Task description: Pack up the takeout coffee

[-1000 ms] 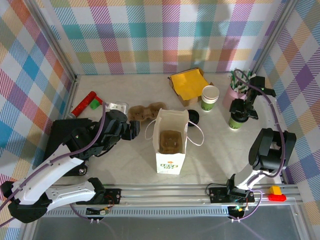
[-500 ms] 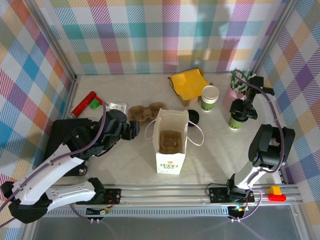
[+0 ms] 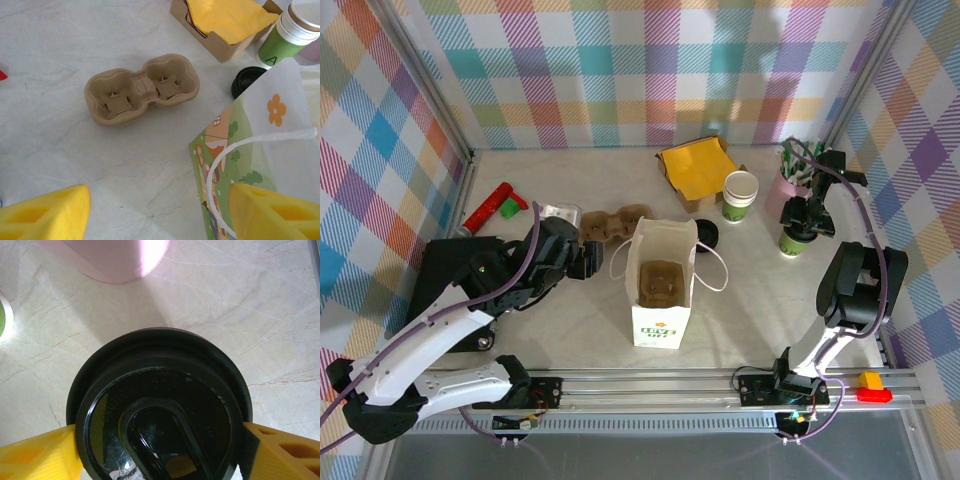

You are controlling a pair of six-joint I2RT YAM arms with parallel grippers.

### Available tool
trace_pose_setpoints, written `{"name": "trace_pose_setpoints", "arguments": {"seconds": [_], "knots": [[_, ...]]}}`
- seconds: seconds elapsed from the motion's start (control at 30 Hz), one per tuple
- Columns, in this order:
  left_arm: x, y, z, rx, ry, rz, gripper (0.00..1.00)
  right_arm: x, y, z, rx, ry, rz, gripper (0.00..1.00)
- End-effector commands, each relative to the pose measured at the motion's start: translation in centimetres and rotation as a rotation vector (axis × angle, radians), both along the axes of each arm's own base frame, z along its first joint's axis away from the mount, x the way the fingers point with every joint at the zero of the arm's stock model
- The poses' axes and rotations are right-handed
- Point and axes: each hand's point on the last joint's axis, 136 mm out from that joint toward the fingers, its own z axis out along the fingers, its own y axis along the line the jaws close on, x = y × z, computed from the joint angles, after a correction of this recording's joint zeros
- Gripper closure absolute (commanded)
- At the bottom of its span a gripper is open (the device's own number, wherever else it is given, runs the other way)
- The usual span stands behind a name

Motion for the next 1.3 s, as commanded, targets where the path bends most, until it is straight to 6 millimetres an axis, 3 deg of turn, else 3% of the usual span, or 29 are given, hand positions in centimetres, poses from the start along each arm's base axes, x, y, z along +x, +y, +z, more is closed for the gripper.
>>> {"name": "trace_pose_setpoints", "arguments": {"seconds": [0.0,0.27,0.47,0.77,1.1,1.27], "knots": [[0.4,-0.3,0.1,-0.011,-0.009,-0.004,0.28,-0.4,-0.2,-0.3,0.003,0.033,-0.004,0.22],[0.5,-0.6,0.0,-0.016,0.001,-0.013,0.28,-0.1,0.2,0.0,0.025,0.02,0.007,0.17],[0.5,-0.6,0.1,-0.017,0.002,-0.013,0.28,0.0,0.2,-0.1,0.027,0.026,0.008,0.2],[0.5,-0.6,-0.1,-0.017,0.004,-0.008,0.28,-0.2,0.3,-1.4,0.037,0.06,0.002,0.27],[0.5,-0.5,0.0,-0.018,0.004,-0.012,0.28,-0.7,0.5,-3.0,0.047,0.123,-0.002,0.22],[0.4,-0.5,0.1,-0.021,0.001,-0.012,0.28,-1.0,0.6,-3.7,0.042,0.151,-0.005,0.26]]}}
